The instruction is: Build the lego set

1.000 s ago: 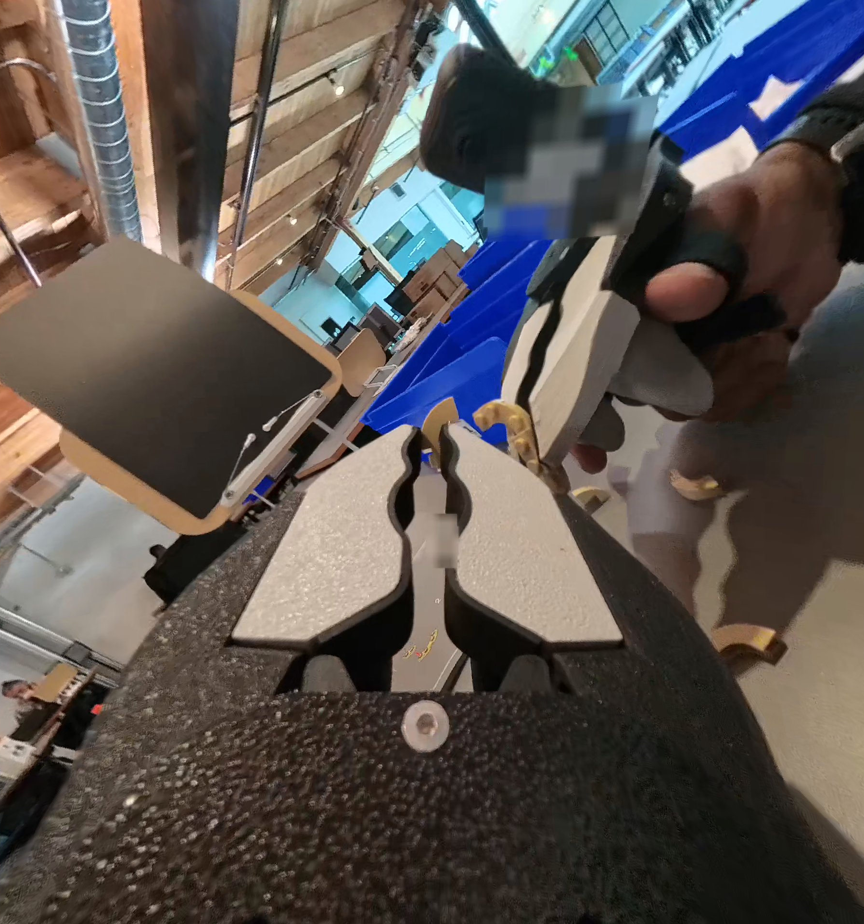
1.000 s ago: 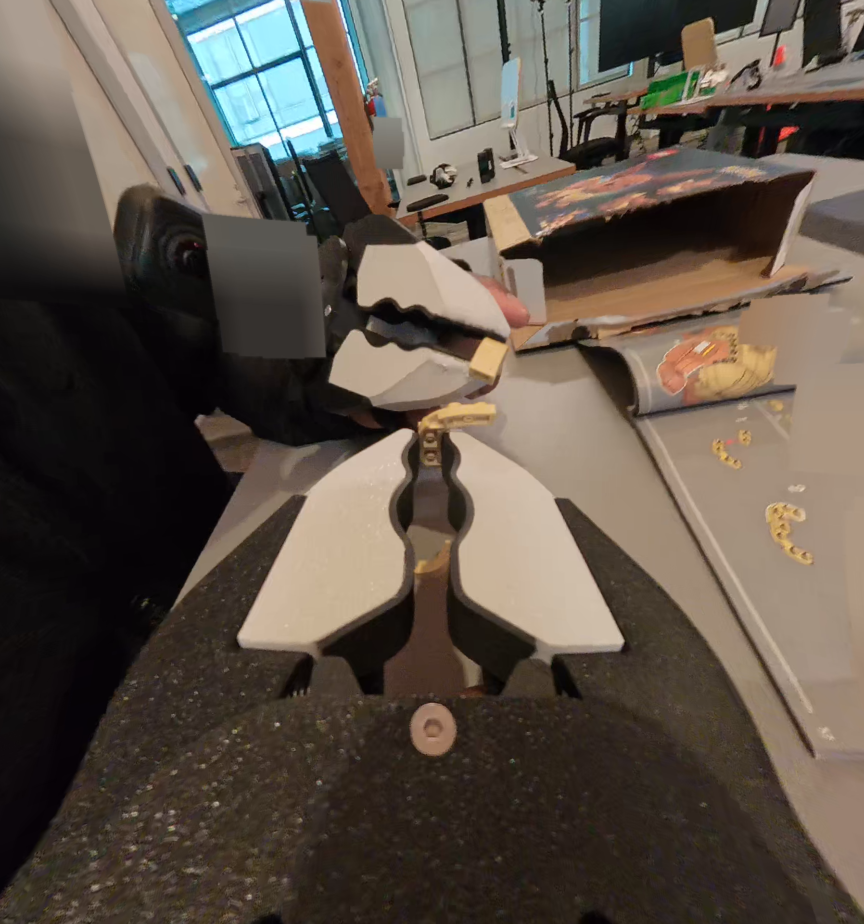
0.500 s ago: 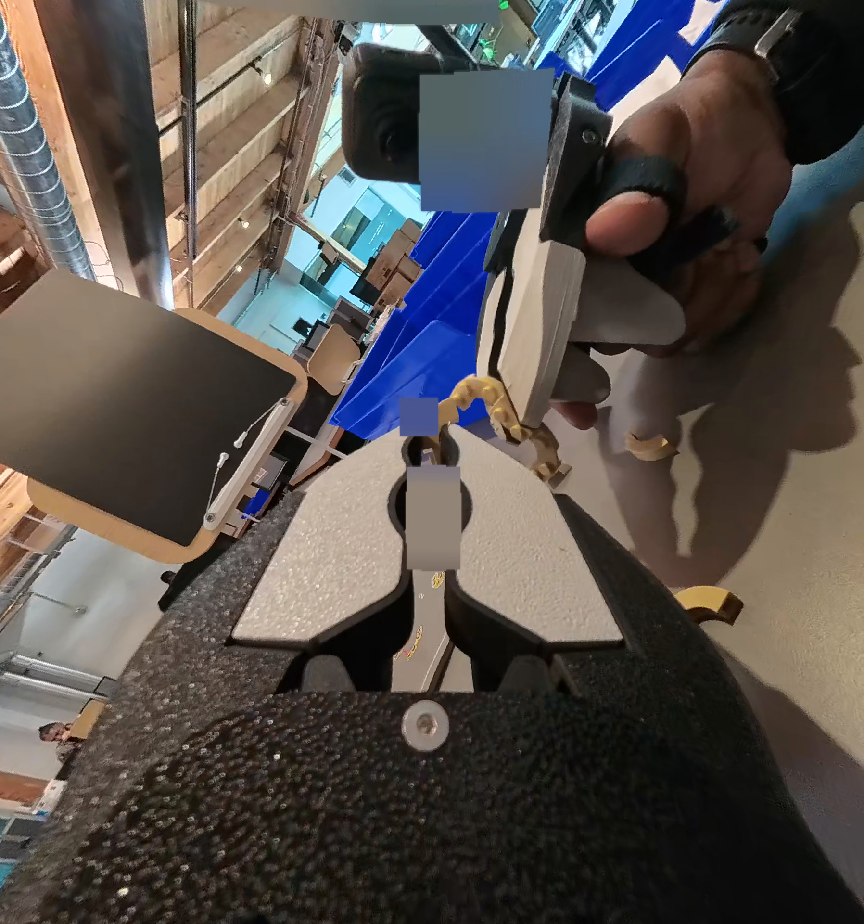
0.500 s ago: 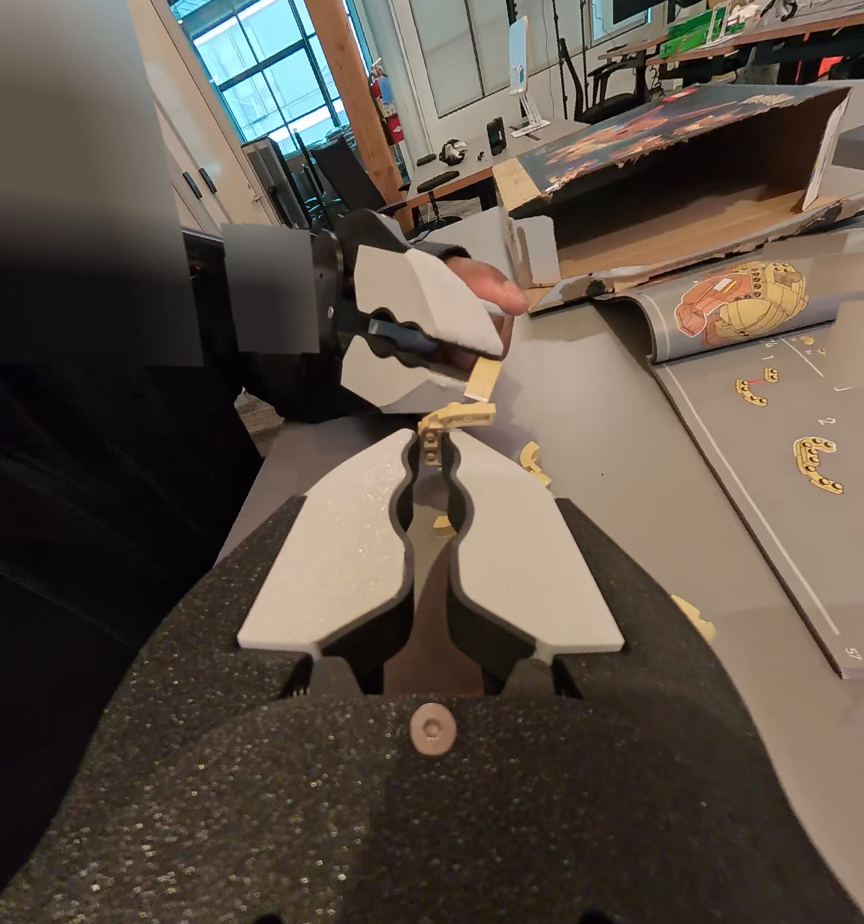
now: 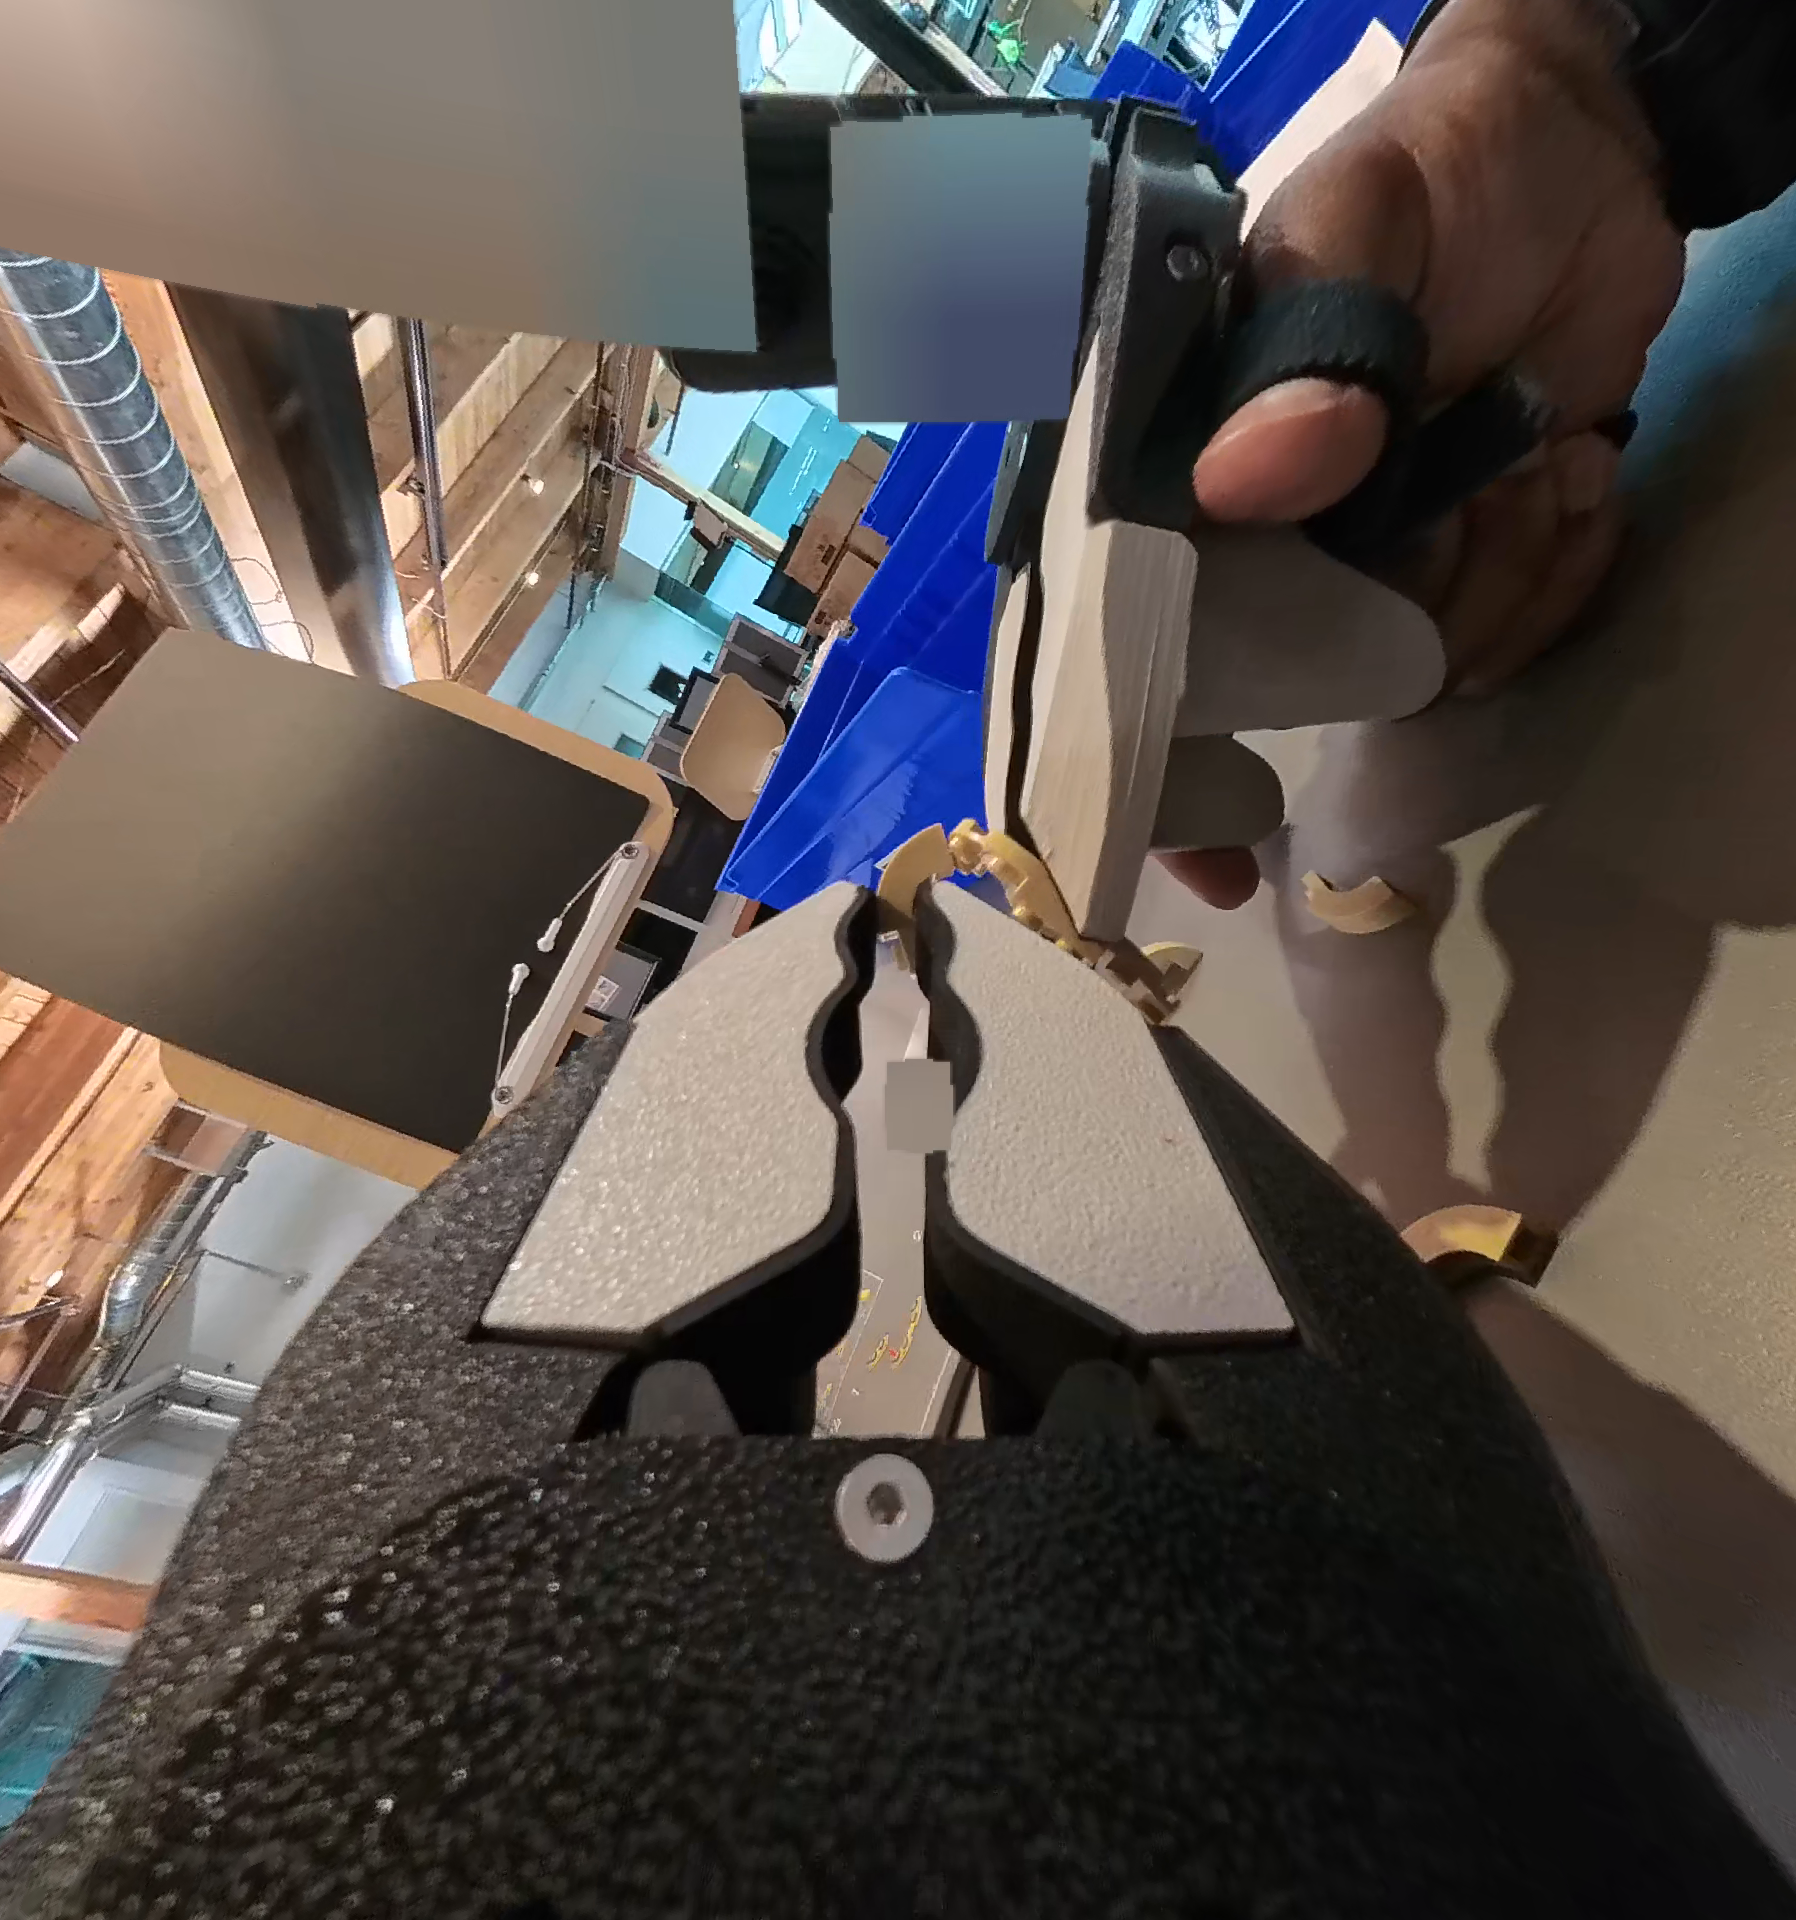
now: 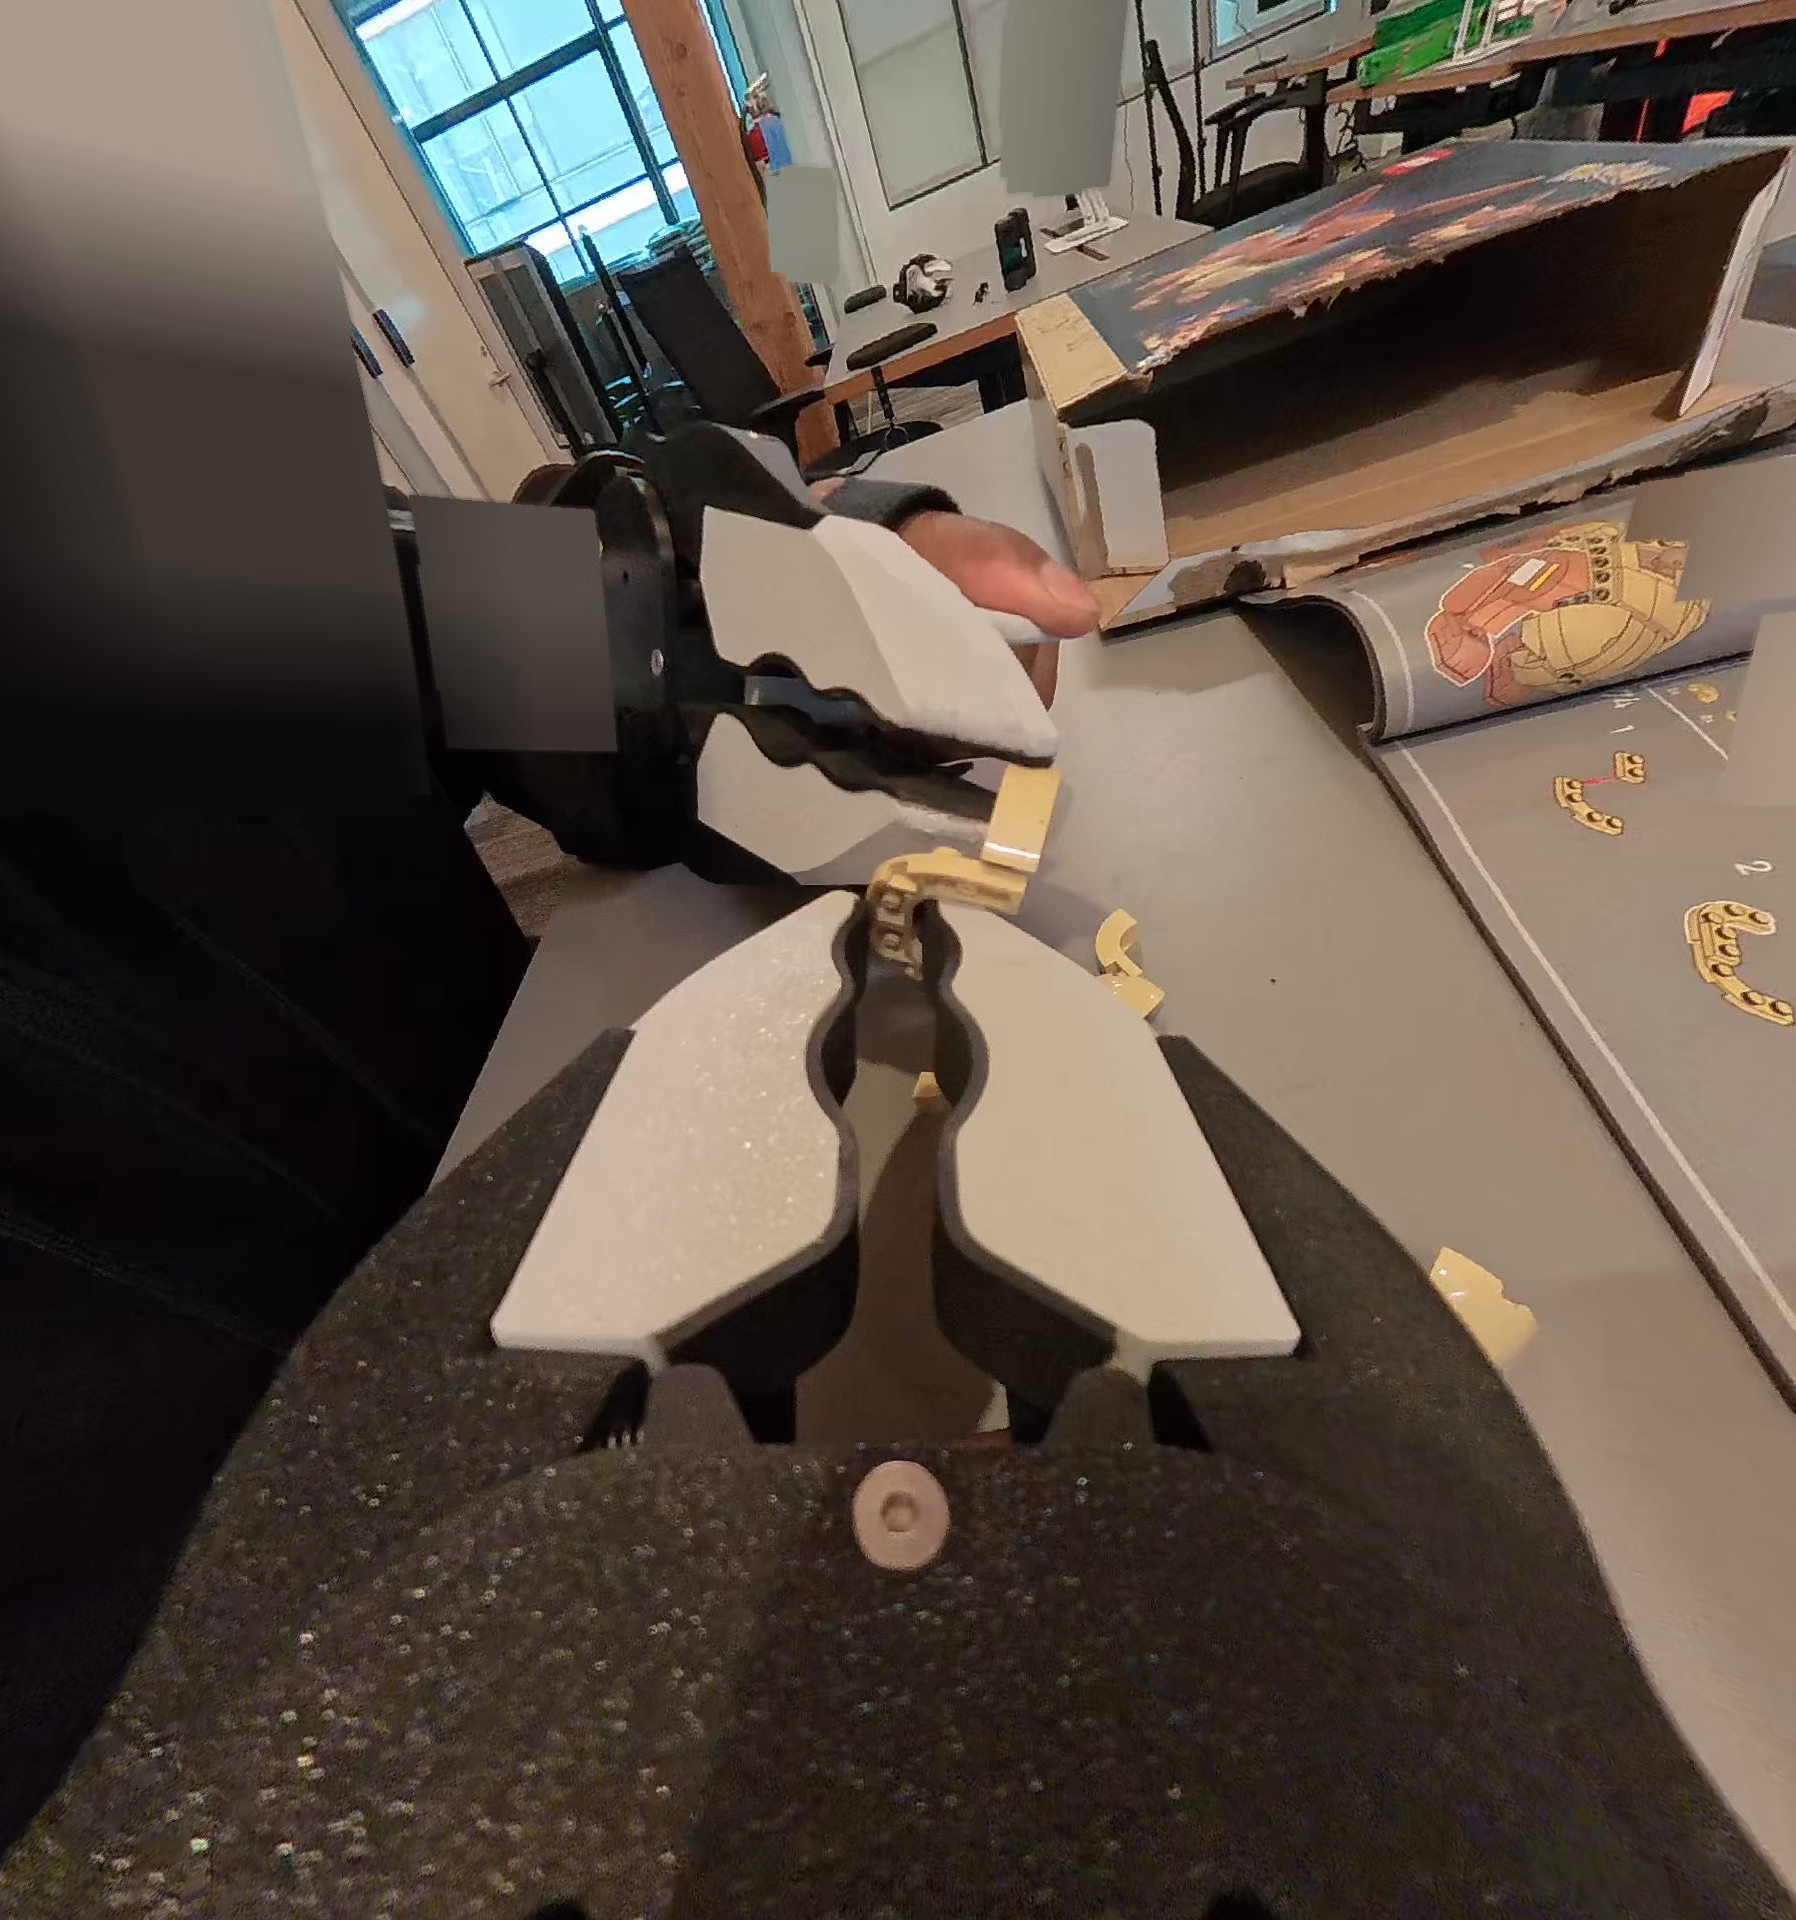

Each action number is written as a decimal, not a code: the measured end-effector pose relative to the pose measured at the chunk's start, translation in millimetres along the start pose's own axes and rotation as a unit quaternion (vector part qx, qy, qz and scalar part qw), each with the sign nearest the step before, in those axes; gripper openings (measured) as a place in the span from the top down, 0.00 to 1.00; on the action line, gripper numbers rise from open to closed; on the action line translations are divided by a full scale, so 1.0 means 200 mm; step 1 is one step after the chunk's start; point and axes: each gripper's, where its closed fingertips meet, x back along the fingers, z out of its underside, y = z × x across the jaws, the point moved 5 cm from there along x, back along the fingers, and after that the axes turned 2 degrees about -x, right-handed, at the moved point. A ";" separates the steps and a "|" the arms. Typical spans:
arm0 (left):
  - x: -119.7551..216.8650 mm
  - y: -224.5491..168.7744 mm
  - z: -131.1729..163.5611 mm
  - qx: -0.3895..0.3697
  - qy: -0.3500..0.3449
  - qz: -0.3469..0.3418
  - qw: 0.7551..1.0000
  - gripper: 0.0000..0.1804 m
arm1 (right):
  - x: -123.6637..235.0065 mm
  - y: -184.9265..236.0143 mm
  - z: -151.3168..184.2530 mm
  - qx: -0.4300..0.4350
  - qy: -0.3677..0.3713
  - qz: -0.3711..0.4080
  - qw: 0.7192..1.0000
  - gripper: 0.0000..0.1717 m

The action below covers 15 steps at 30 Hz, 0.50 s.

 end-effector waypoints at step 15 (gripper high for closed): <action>-0.01 -0.04 0.00 -0.040 0.007 0.021 0.999 0.96 | -0.02 0.00 0.04 0.008 0.047 0.020 0.999 0.89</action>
